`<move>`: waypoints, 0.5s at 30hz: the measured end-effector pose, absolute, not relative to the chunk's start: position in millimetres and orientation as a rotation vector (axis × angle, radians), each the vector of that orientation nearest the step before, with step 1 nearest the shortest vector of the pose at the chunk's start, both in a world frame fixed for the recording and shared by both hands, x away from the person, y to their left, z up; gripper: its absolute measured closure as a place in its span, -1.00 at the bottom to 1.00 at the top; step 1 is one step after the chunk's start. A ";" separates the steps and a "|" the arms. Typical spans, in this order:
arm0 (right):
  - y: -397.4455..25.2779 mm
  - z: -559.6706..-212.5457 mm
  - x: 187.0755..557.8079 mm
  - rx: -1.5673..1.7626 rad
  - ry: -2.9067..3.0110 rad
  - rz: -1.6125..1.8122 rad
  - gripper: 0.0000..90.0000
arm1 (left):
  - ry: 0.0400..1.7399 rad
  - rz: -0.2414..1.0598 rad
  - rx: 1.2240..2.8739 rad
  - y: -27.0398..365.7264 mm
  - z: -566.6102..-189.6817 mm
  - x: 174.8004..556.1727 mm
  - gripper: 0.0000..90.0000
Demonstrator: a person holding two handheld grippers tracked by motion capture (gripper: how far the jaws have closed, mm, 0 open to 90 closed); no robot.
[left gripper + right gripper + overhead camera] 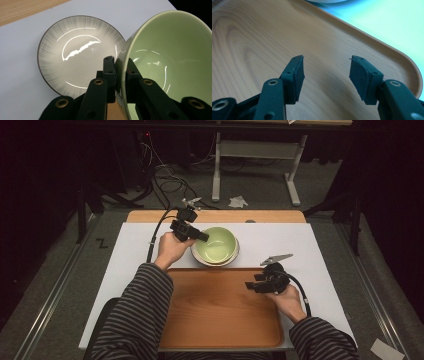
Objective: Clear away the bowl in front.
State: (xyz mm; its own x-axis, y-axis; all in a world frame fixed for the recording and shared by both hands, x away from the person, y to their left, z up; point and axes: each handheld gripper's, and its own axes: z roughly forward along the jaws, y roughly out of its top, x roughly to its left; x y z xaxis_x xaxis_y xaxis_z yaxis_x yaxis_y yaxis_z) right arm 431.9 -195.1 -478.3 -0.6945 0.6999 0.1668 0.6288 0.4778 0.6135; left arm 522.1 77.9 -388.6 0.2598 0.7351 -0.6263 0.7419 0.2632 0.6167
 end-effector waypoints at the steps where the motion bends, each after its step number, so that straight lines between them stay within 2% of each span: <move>1: -194.9 -478.3 431.7 1.175 2.610 1.012 0.04 | 1.460 -0.007 1.465 78.5 -388.3 520.3 0.85; 15: -193.8 -480.7 432.4 1.165 2.622 1.004 0.03 | 1.420 -0.055 1.498 82.1 -387.3 499.5 0.85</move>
State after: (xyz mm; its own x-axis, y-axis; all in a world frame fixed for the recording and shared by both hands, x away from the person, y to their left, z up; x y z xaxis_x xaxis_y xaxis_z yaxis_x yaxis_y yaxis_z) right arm 432.4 -193.8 -480.7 -0.7020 0.6929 0.1649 0.6258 0.4896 0.6072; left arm 499.5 82.1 -387.3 0.3018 0.7120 -0.6340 0.7590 0.2230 0.6117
